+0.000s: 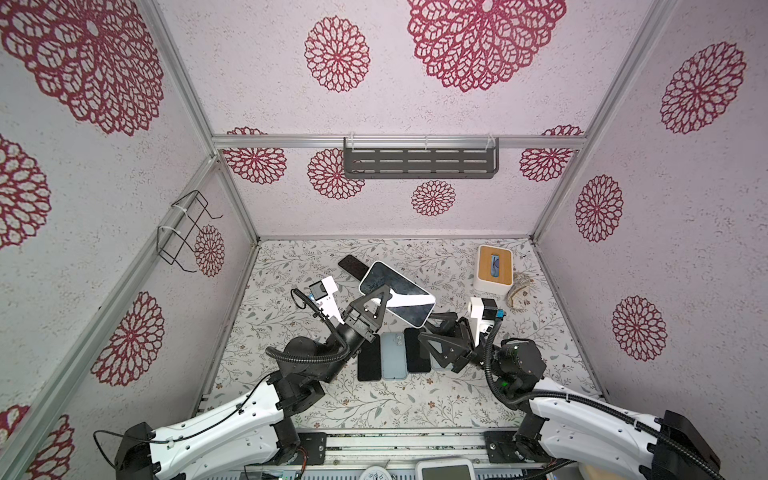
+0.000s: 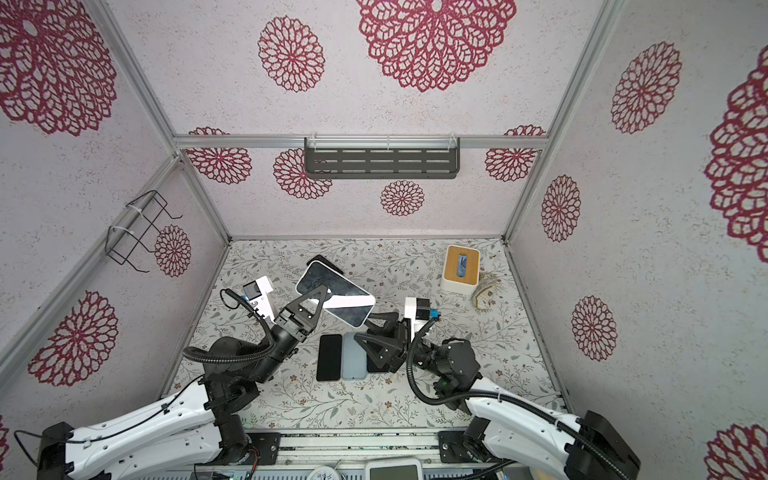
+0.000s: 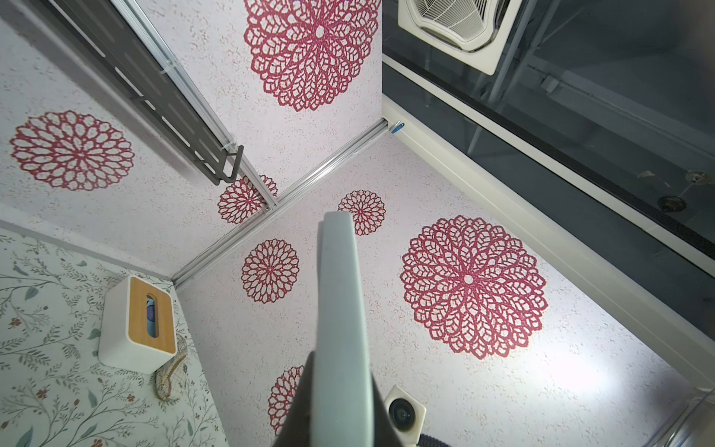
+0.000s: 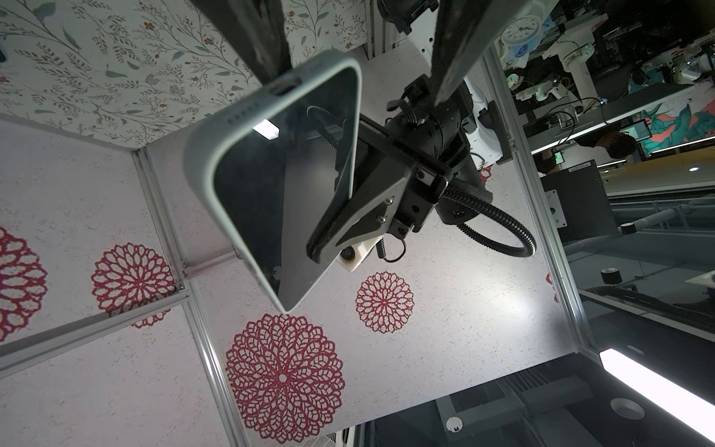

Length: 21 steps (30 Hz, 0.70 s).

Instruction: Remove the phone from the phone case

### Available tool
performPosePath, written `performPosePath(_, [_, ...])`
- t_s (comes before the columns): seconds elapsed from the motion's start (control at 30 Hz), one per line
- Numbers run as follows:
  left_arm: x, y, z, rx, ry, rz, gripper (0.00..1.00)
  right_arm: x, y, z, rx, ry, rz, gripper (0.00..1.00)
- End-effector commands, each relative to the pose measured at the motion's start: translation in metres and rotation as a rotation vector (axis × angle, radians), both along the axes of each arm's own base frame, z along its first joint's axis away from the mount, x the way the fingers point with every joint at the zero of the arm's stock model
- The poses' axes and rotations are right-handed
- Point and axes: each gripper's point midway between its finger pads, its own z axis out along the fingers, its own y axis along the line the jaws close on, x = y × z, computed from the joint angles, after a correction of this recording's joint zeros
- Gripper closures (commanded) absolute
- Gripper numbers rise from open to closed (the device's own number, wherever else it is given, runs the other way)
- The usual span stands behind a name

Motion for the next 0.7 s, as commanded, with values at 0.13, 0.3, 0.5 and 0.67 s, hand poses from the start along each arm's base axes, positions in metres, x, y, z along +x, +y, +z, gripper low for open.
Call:
performPosePath(0.13, [-0.006, 0.013, 0.024, -0.094, -0.061, -0.003, 1.0, -0.009, -0.009, 0.029, 0.098, -0.047, 0.034, 0.56])
performPosePath(0.3, [-0.006, 0.01, 0.022, -0.093, -0.055, -0.012, 1.0, -0.007, -0.007, 0.03, 0.096, -0.045, 0.037, 0.66])
performPosePath(0.5, [-0.005, 0.004, 0.021, -0.089, -0.059, -0.031, 1.0, -0.005, -0.007, 0.03, 0.095, -0.04, 0.031, 0.78])
performPosePath(0.67, [-0.006, 0.002, 0.021, -0.089, -0.062, -0.038, 1.0, -0.004, -0.009, 0.032, 0.102, -0.041, 0.03, 0.81])
